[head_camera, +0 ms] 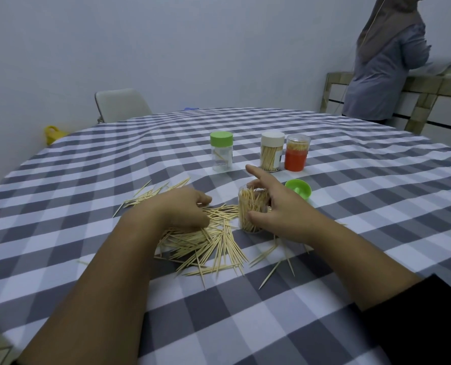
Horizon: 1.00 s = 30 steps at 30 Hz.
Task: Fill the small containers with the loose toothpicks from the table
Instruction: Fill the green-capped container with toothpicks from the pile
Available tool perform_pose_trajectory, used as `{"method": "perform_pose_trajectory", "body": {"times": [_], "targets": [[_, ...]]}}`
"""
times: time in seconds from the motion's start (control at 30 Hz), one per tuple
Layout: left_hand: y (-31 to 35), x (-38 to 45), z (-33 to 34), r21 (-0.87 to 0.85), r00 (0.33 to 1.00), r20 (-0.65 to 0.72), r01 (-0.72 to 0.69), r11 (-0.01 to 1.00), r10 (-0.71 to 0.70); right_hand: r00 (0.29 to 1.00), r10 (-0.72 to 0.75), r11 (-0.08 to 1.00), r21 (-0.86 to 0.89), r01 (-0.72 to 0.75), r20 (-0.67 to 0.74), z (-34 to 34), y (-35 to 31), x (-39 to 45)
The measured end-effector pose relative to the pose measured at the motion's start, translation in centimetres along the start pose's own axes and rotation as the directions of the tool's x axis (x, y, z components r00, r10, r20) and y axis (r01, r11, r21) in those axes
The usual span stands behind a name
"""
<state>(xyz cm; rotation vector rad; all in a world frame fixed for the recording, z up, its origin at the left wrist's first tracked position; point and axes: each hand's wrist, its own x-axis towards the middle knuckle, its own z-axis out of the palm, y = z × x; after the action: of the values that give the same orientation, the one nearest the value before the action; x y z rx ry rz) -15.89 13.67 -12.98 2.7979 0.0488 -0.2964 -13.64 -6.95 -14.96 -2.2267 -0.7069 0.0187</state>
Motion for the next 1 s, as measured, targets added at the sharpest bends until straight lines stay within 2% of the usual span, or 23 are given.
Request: {"method": "perform_pose_trajectory", "body": {"times": [0.37,0.6,0.8,0.87,1.0], "targets": [[-0.1,1.0,0.4,0.171,0.995,-0.096,-0.019,0.985,0.036,1.000,-0.006,1.000,-0.006,0.006,0.001,0.1,0.0,0.1],[1.1,1.9,0.3,0.335,0.991,-0.129,0.078,0.939,-0.036,1.000,-0.002,1.000,-0.022,0.002,-0.003,0.1,0.1,0.1],[1.5,2.1,0.1,0.147,0.980,-0.172,0.124,0.981,-0.098,1.000,0.004,1.000,-0.019,-0.005,-0.004,0.1,0.0,0.1],[1.3,1.9,0.4,0.093,0.967,-0.249,0.074,0.993,-0.049,1.000,0.004,1.000,-0.022,-0.004,-0.003,0.0,-0.1,0.0],[1.0,1.9,1.0,-0.139,0.932,-0.361,-0.041,0.989,-0.012,1.000,0.006,1.000,-0.022,-0.006,-0.003,0.0,-0.1,0.0]]}}
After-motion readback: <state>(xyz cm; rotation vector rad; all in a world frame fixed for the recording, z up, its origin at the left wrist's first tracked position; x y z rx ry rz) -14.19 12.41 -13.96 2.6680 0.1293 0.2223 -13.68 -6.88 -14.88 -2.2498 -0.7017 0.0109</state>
